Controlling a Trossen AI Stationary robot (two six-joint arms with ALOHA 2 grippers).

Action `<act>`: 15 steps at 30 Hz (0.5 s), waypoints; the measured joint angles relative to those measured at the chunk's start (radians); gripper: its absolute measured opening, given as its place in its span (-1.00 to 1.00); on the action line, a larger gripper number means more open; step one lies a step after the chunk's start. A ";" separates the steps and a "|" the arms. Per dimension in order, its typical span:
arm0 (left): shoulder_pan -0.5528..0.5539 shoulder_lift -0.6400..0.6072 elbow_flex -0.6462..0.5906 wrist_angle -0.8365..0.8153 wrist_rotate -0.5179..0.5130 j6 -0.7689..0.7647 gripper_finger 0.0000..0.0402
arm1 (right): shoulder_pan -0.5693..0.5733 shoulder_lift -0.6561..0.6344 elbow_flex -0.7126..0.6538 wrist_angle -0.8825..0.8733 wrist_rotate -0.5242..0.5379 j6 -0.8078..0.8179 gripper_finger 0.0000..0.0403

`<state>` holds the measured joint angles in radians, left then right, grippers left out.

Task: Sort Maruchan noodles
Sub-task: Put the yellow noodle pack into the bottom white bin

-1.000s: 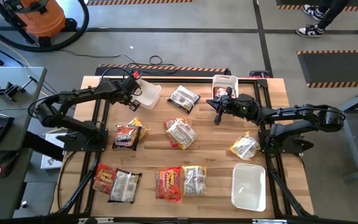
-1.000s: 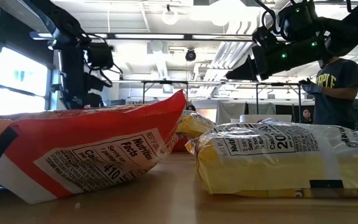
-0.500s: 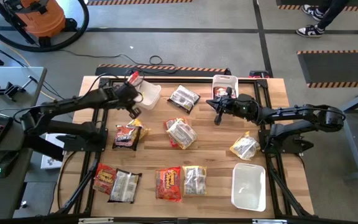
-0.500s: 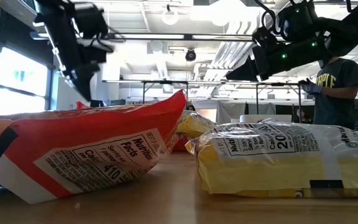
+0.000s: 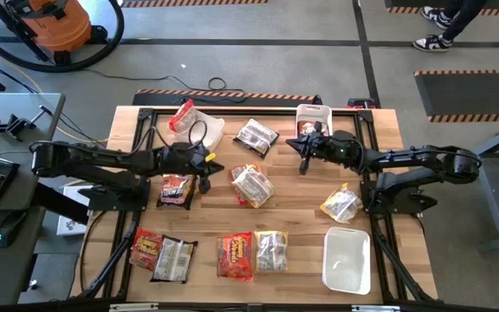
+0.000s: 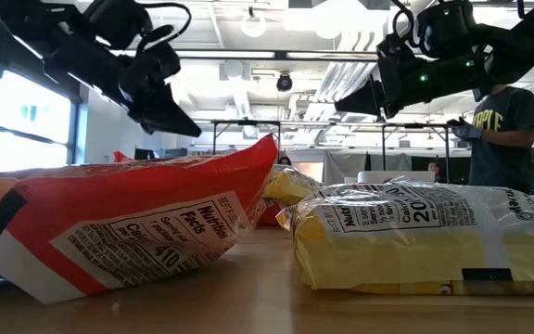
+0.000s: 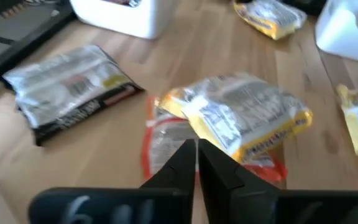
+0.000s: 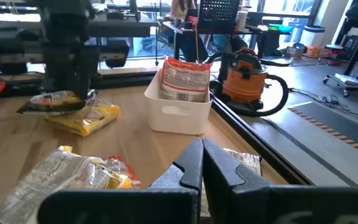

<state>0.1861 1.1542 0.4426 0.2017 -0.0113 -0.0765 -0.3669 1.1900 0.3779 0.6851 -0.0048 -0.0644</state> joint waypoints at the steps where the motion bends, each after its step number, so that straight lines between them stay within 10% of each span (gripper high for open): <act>1: -0.009 0.011 -0.001 0.000 0.000 0.000 -0.89 | 0.000 0.000 0.000 0.001 0.000 0.005 -1.00; 15: -0.110 0.296 0.000 0.239 -0.015 0.048 -0.23 | 0.098 0.000 0.060 -0.086 0.085 0.015 -0.39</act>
<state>0.0761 1.4507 0.4429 0.4411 -0.0259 -0.0283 -0.2690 1.1900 0.4376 0.5995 0.0800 -0.0490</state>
